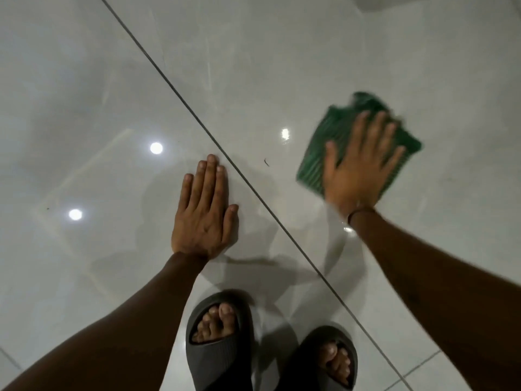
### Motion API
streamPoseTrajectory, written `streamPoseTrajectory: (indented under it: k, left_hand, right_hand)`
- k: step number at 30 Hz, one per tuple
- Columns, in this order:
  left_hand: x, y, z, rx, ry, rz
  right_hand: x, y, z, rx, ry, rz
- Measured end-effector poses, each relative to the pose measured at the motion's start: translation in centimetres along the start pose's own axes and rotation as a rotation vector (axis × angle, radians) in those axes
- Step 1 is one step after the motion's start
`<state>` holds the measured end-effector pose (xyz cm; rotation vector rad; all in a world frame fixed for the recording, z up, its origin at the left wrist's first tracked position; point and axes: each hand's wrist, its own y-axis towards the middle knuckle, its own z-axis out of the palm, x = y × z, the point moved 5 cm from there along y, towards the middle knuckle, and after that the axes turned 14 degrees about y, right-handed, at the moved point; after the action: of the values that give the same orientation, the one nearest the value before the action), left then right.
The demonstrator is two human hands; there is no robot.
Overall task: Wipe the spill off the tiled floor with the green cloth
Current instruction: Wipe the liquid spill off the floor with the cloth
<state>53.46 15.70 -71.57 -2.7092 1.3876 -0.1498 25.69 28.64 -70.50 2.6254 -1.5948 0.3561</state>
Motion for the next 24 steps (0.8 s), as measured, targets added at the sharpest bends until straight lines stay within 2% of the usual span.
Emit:
streamPoseTrajectory:
  k: [2, 3, 4, 5, 6, 9, 11, 13, 15, 18, 20, 22, 24]
  left_hand:
    - [-0.2, 0.0, 0.0, -0.007, -0.006, 0.001]
    - [-0.3, 0.0, 0.0, -0.009, -0.012, 0.006]
    - [-0.4, 0.1, -0.1, -0.015, -0.012, 0.008]
    - [-0.3, 0.2, -0.1, -0.018, -0.002, 0.005]
    - [-0.3, 0.1, -0.1, -0.017, 0.007, 0.004]
    - [-0.1, 0.0, -0.5, -0.024, 0.012, 0.009]
    - [-0.1, 0.0, -0.5, -0.025, 0.013, 0.009]
    - [-0.1, 0.1, -0.2, -0.027, 0.008, 0.008]
    - [0.1, 0.0, 0.0, -0.017, -0.001, 0.004]
    - [0.0, -0.1, 0.2, -0.028, -0.017, 0.004]
    - [-0.2, -0.1, 0.2, -0.029, -0.010, 0.005]
    - [-0.2, -0.1, 0.1, -0.030, -0.010, 0.007]
    - [-0.3, 0.0, 0.0, -0.043, 0.000, 0.019]
  right_hand:
    - [0.7, 4.5, -0.9, -0.186, 0.104, 0.418]
    - [2.1, 6.1, -1.1, -0.232, 0.144, 0.534]
    - [4.0, 7.0, -1.0, -0.243, 0.151, 0.554]
    - [6.2, 7.2, -0.4, -0.219, 0.149, 0.477]
    - [8.5, 6.6, 0.4, -0.165, 0.146, 0.309]
    - [12.8, -0.3, 2.6, 0.125, 0.072, -0.404]
    - [10.2, -1.4, 2.8, 0.220, 0.060, -0.606]
    - [6.4, 0.7, 1.9, 0.188, 0.038, -0.531]
    - [4.0, 3.4, 1.1, 0.120, 0.017, -0.310]
    - [4.6, 6.6, 0.1, -0.063, 0.076, 0.047]
    - [6.4, 7.6, 0.1, -0.121, 0.128, 0.186]
    - [8.1, 7.4, 0.6, -0.109, 0.124, 0.164]
    - [9.6, 5.0, 1.5, -0.034, 0.082, -0.095]
